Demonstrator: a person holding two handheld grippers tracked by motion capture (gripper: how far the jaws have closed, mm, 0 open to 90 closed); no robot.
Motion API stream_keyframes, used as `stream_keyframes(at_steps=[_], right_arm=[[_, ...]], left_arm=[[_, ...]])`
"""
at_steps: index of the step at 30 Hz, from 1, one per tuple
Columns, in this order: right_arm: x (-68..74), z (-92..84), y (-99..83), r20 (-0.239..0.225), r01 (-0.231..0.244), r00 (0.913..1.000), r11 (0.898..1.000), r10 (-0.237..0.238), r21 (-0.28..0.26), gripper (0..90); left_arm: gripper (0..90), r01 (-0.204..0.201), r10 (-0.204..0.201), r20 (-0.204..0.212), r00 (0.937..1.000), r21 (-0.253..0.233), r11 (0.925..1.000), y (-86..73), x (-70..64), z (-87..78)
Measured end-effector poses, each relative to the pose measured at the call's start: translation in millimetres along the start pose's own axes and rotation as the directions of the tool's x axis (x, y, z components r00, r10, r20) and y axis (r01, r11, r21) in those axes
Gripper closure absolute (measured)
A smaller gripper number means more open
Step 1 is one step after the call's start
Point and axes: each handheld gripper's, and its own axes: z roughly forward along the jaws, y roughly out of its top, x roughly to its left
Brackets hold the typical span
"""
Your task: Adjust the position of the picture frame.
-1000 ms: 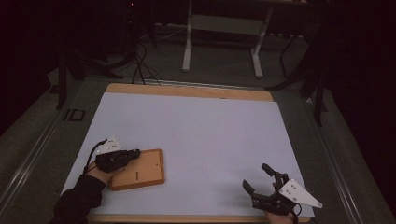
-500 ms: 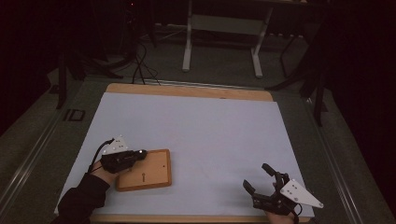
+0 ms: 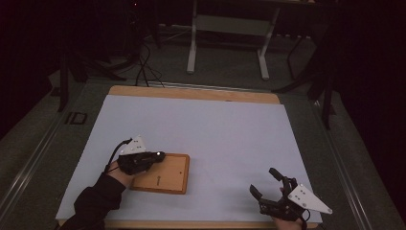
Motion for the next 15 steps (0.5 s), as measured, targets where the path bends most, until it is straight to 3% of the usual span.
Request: stream_keyframes(at_steps=[10, 15], right_arm=[[-1.6, -1.8, -0.1, -0.003, -0.008, 1.0, 1.0, 0.008, -0.004, 10.8], [-2.7, -3.1, 0.3, -0.006, -0.006, 1.0, 1.0, 0.006, -0.011, 10.8]], left_arm=[[85.5, -0.039, 0.037, 0.043, 0.9984, 0.033, 0.9987, 23.0, -17.2, 33.6], [85.5, -0.039, 0.036, 0.066, 0.9971, 0.033, 0.9987, 33.7, -27.2, 52.9]])
